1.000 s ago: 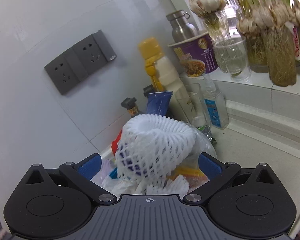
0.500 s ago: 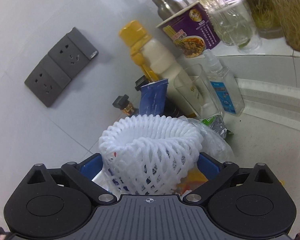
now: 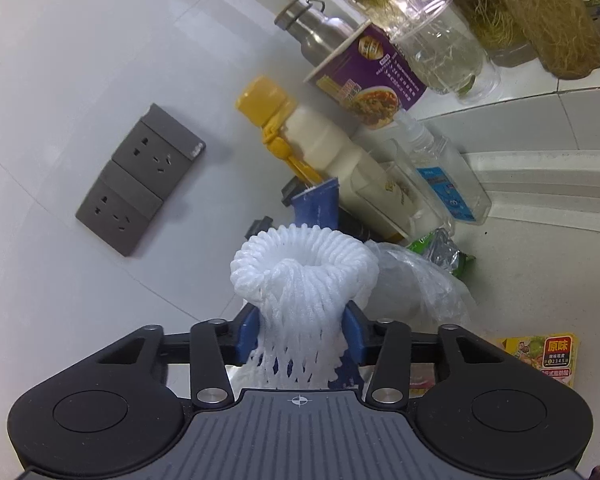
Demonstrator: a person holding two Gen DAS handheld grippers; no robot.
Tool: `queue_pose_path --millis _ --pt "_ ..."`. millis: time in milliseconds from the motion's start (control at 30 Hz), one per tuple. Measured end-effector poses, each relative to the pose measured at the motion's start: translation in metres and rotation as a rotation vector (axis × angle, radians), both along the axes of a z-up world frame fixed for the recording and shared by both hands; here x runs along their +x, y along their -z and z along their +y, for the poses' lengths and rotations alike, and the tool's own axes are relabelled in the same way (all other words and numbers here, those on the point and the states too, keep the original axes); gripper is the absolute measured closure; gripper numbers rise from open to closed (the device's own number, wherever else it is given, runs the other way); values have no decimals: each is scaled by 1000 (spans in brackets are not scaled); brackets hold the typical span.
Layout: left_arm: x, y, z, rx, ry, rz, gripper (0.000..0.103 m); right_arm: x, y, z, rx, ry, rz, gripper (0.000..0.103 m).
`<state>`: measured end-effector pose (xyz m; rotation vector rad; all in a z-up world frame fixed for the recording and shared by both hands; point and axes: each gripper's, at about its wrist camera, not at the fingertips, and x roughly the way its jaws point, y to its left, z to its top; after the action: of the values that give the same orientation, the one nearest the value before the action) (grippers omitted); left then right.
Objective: Collect trash
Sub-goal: 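Carry the foam net in the left gripper to the wastebasket while the right carries another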
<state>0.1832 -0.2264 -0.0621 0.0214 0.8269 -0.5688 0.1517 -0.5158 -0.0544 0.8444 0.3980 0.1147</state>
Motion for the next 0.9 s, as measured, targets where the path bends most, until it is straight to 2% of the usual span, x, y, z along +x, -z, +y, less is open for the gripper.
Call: queue_pose_path --millis 133,500,900 --pt "-5 -11 6 -29 -1 8 96 -6 -10 3 4 13 -19 68" --pt "-30 -38 29 -105 1 55 96 -26 -42 27 -48 24 -35 68" --pt "-61 -50 89 -169 -83 110 96 -52 -61 73 -97 -40 -21 68"
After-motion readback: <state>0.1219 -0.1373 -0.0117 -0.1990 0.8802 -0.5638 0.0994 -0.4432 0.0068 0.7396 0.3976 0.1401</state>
